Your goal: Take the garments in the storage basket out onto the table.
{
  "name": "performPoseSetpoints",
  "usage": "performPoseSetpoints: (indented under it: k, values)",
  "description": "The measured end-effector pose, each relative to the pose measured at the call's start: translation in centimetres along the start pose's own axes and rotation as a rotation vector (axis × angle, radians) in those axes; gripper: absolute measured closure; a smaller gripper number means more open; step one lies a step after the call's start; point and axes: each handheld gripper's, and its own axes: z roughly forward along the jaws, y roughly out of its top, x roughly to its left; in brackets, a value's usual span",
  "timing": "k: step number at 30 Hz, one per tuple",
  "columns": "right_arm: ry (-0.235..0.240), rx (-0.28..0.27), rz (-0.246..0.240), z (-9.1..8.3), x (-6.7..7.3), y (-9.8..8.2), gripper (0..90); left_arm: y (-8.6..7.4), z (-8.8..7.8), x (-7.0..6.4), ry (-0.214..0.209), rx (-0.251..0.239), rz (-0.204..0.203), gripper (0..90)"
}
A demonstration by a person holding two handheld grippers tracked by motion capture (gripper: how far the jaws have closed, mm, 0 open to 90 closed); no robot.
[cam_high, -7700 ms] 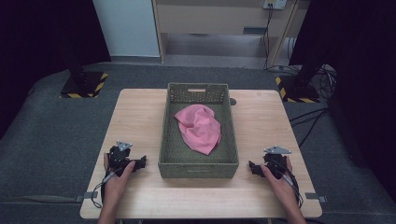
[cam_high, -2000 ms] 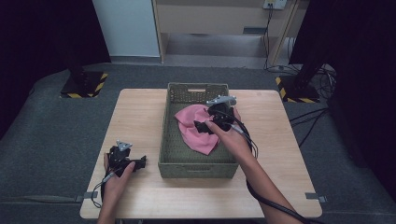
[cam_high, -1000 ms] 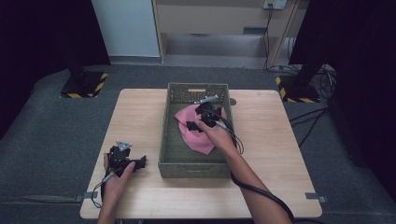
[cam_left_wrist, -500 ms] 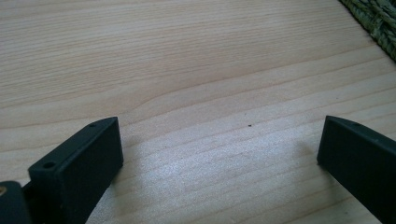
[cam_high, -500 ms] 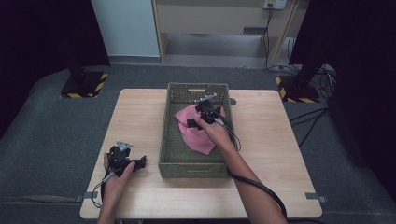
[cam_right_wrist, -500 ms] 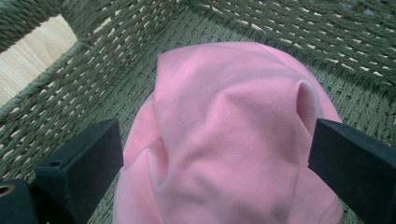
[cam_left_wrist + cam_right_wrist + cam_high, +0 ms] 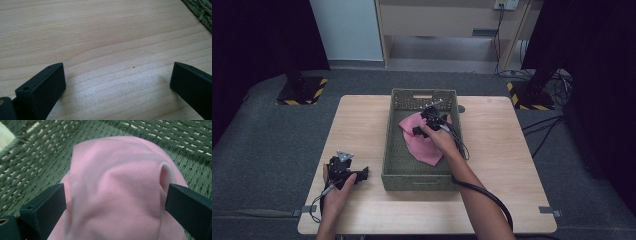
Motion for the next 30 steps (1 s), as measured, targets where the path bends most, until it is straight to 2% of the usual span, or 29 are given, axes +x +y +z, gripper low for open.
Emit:
performPoseSetpoints:
  k: [7,15,30]
  values:
    - [-0.006,0.023,-0.008,1.3,-0.2,-0.1,3.3,0.0,0.0,0.0,0.0,0.0,0.0,0.0]
    - [0.001,0.043,0.012,2.3,-0.6,-0.2,3.0,0.0,0.0,0.0,0.0,0.0,0.0,0.0]
    - [0.002,0.076,0.017,3.9,-0.5,-0.6,2.9,0.0,0.0,0.0,0.0,0.0,0.0,0.0]
